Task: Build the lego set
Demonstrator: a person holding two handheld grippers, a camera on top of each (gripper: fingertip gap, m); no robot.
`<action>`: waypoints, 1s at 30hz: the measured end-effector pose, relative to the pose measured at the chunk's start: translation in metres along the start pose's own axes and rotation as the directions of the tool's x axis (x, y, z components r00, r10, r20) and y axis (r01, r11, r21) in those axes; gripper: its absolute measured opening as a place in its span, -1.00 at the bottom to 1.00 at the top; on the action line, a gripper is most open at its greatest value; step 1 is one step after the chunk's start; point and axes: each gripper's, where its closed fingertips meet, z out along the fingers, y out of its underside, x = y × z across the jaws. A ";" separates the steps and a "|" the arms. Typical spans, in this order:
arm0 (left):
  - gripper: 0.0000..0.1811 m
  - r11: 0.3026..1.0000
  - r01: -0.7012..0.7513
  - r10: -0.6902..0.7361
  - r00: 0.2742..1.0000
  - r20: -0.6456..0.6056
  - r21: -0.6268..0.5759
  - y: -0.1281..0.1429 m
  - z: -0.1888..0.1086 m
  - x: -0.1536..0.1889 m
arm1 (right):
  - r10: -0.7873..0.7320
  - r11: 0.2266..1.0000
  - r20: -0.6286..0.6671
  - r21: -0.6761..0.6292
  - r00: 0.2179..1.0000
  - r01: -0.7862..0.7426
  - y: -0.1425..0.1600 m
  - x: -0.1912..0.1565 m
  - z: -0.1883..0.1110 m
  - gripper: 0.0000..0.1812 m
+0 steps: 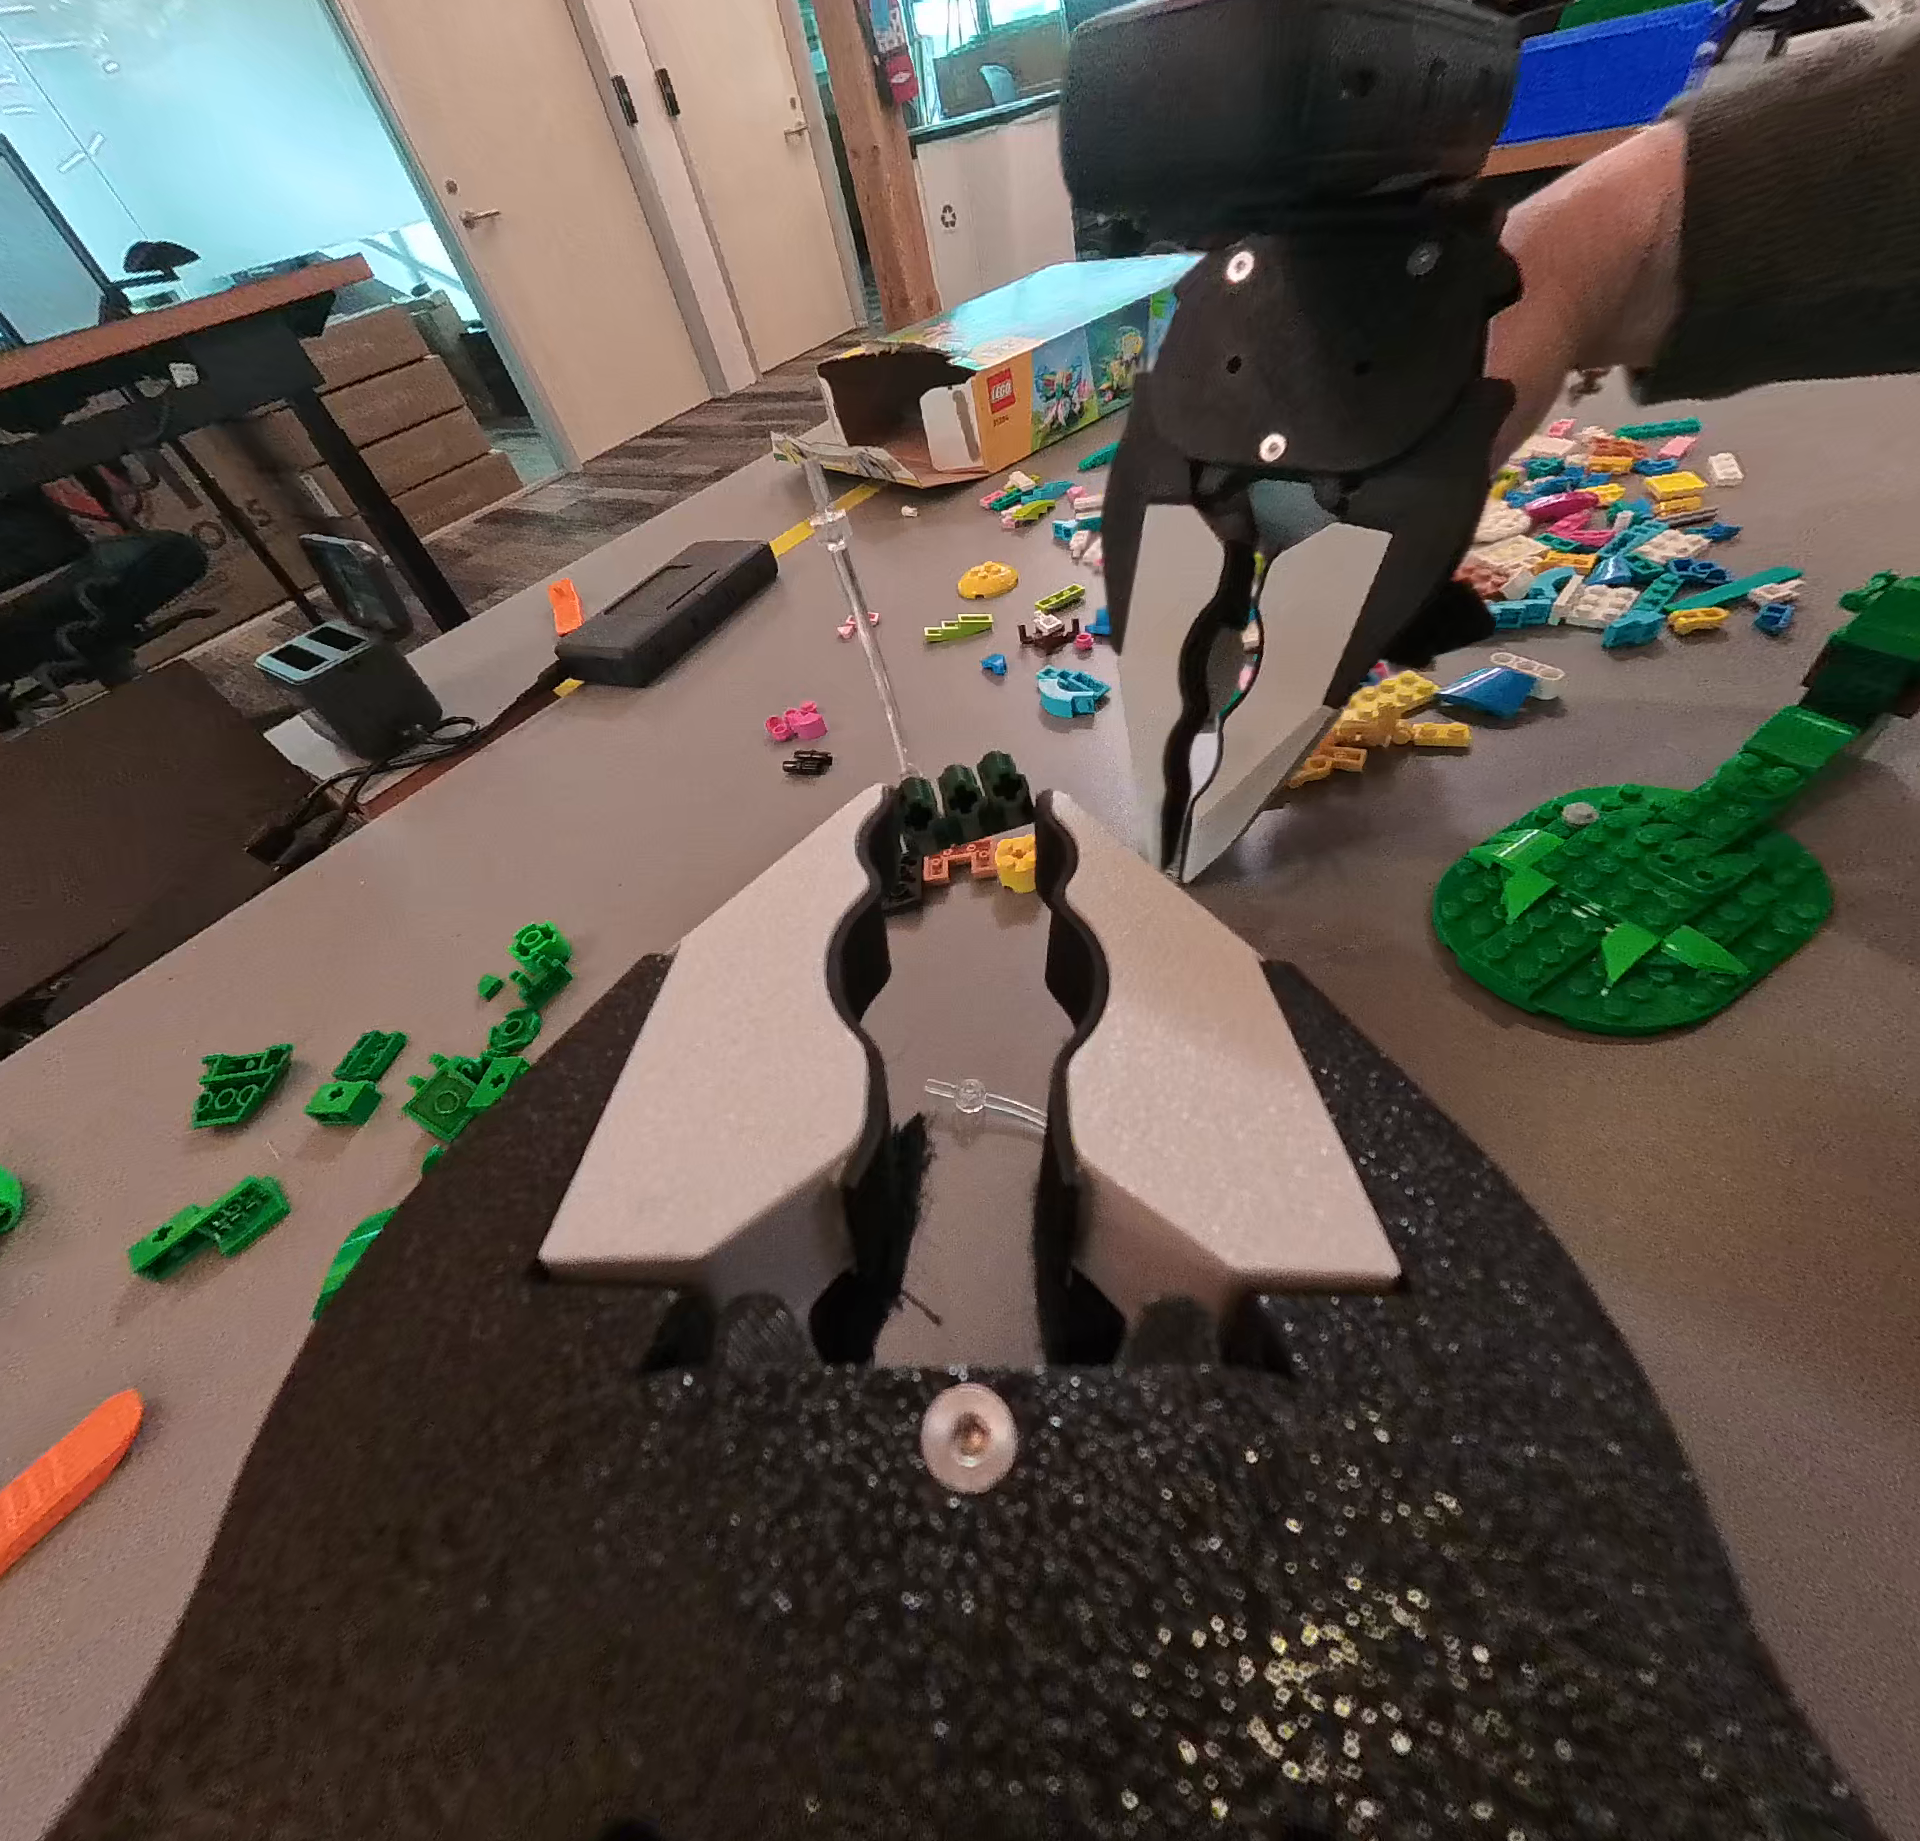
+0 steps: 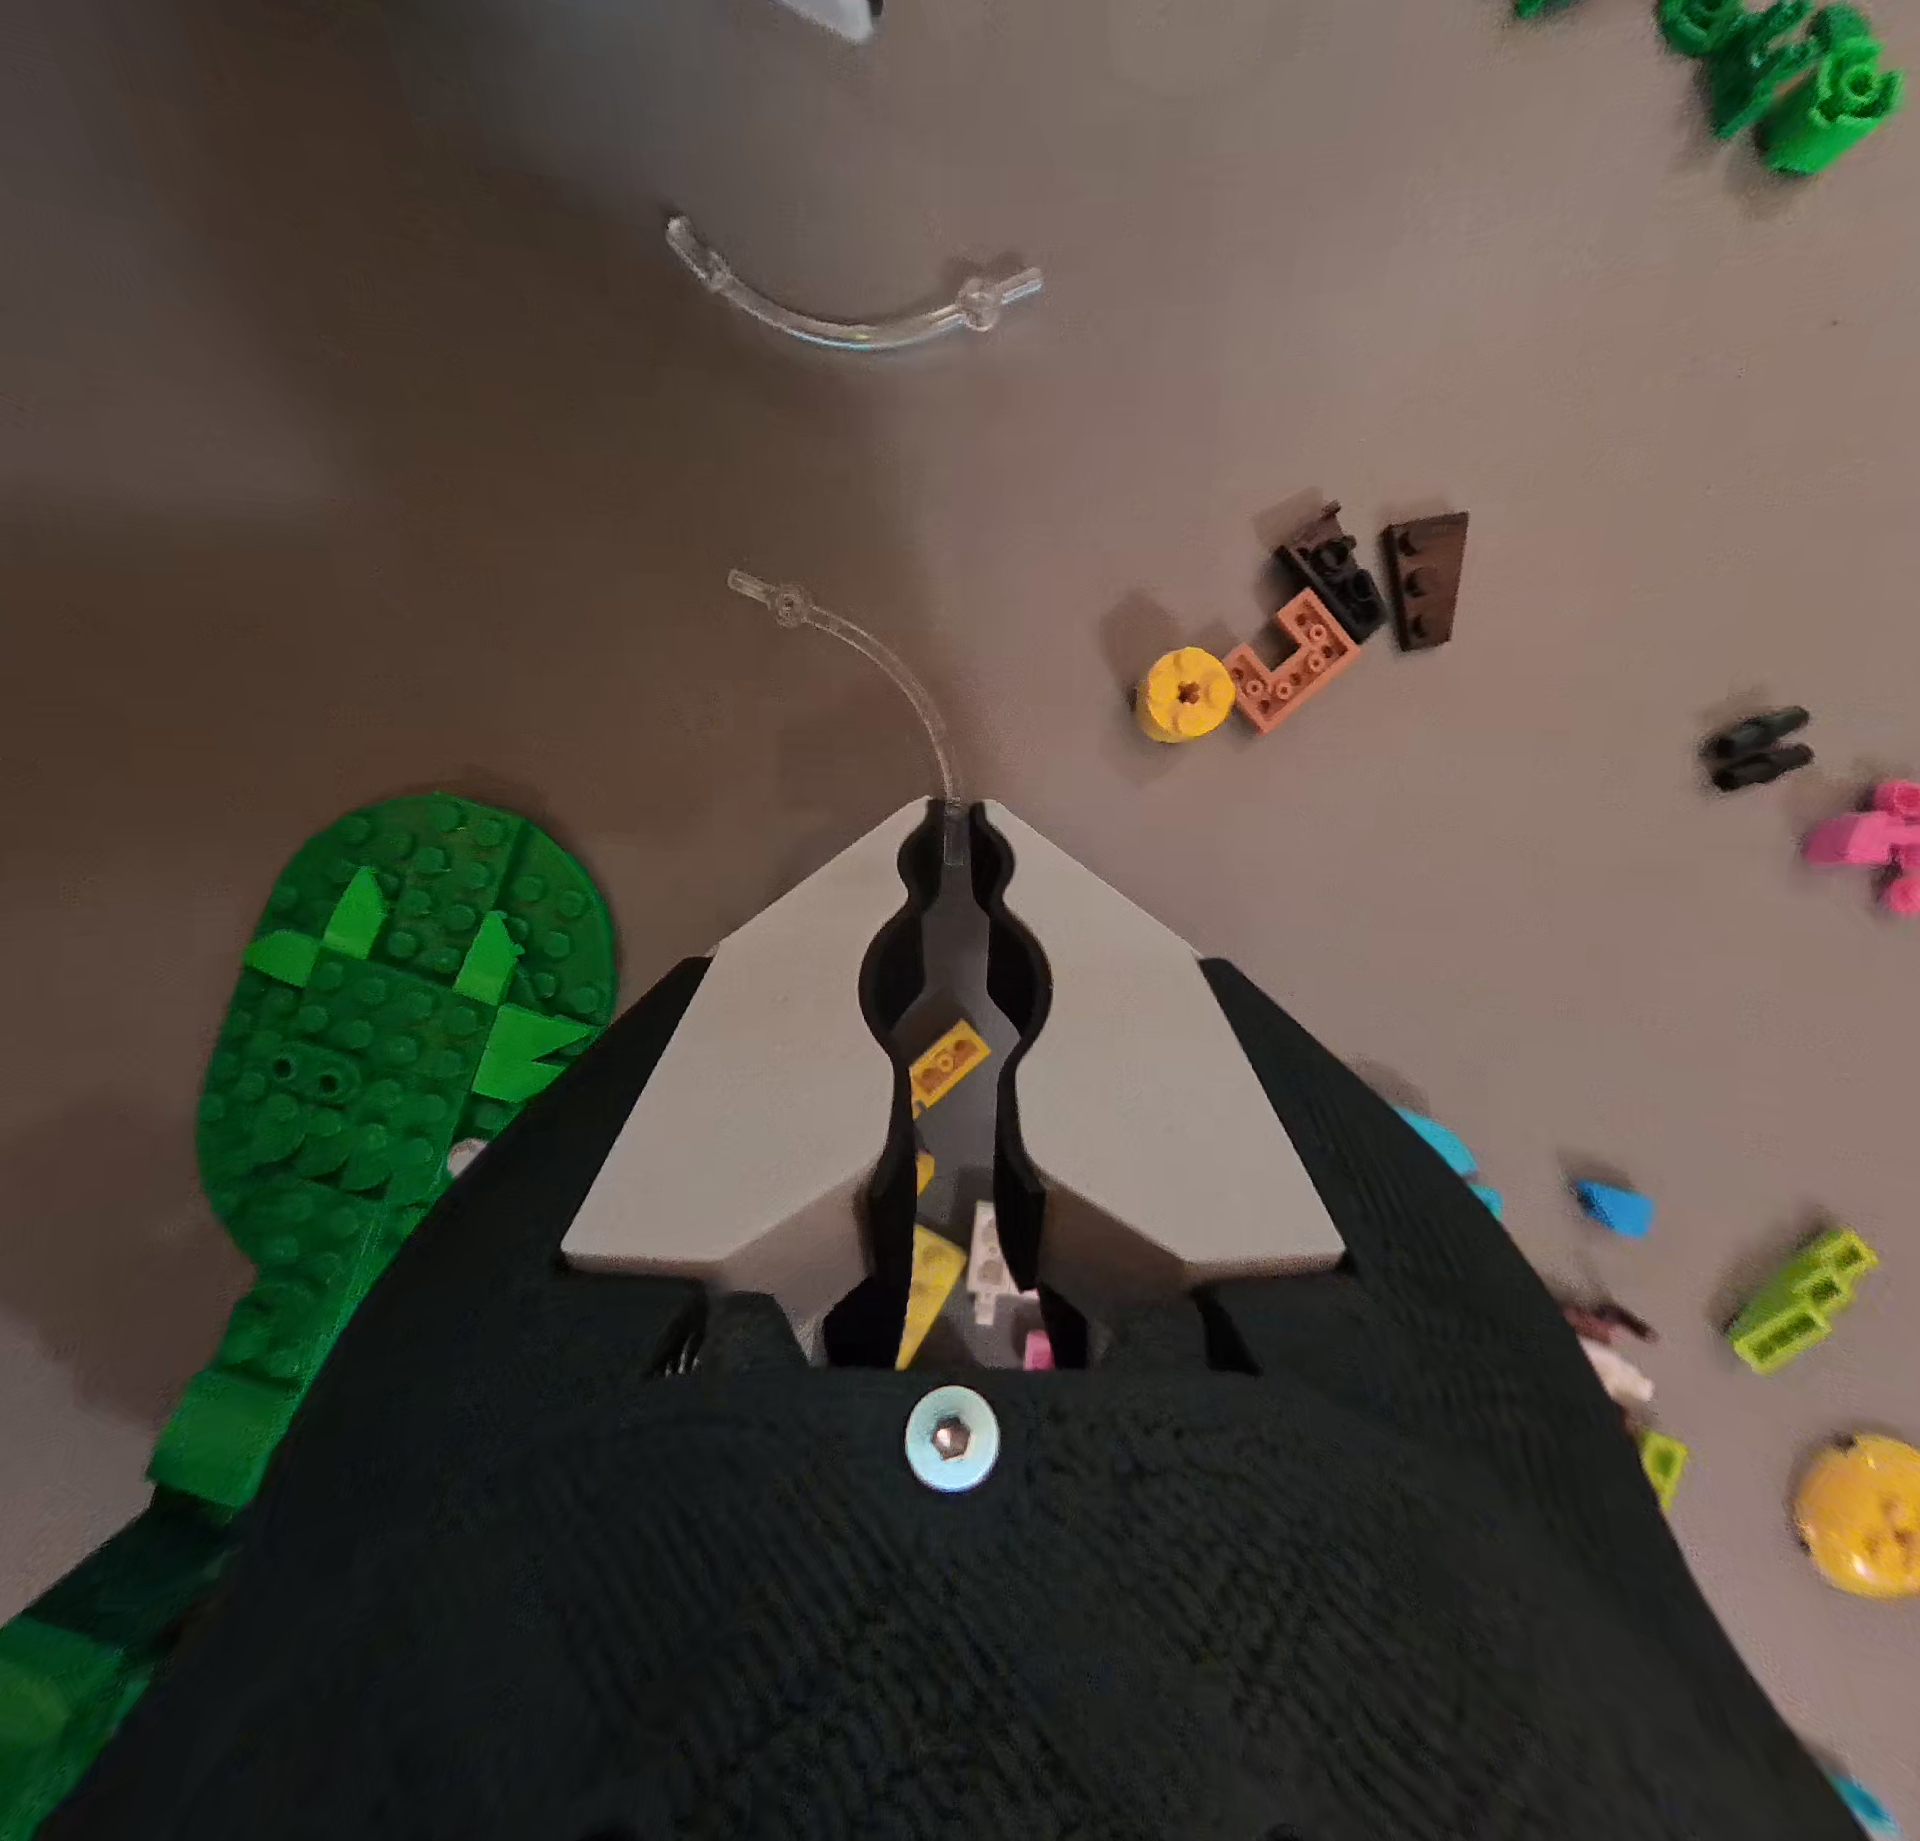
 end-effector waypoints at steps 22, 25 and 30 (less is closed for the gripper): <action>-0.74 0.926 -0.283 0.219 0.942 -0.254 -0.251 0.040 0.014 0.061 | 0.705 0.709 -0.144 0.133 0.694 -0.693 0.048 -0.026 -0.084 -0.96; -0.74 0.952 -0.179 0.115 0.960 -0.254 -0.246 0.036 0.017 0.062 | 0.700 0.714 -0.144 0.172 0.700 -0.679 0.044 -0.034 -0.092 -0.96; -0.74 0.933 -0.146 0.077 0.974 -0.215 -0.328 0.055 0.022 0.054 | 0.684 0.728 -0.157 0.204 0.712 -0.654 0.043 -0.047 -0.100 -0.96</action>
